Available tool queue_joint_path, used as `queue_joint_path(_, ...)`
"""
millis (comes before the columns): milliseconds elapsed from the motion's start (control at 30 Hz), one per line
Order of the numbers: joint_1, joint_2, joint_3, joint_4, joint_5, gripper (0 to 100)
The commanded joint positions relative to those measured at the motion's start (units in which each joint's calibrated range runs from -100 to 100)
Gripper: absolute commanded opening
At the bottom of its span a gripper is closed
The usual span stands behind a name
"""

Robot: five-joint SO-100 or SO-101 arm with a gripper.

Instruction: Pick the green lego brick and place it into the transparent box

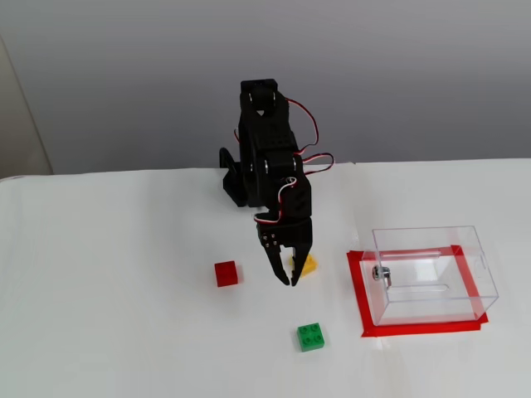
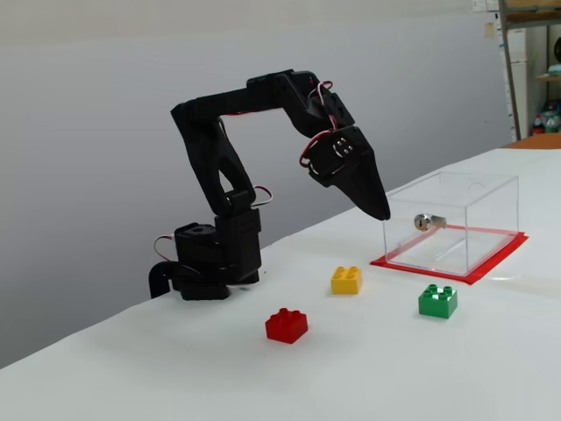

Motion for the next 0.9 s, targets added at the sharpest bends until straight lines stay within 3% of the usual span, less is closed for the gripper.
queue_joint_path(0, -2.1, 3.2, -6.1, -0.7, 0.4, 1)
queue_joint_path(867, -11.5, 25.5, -18.4, -5.0, 0.0, 5)
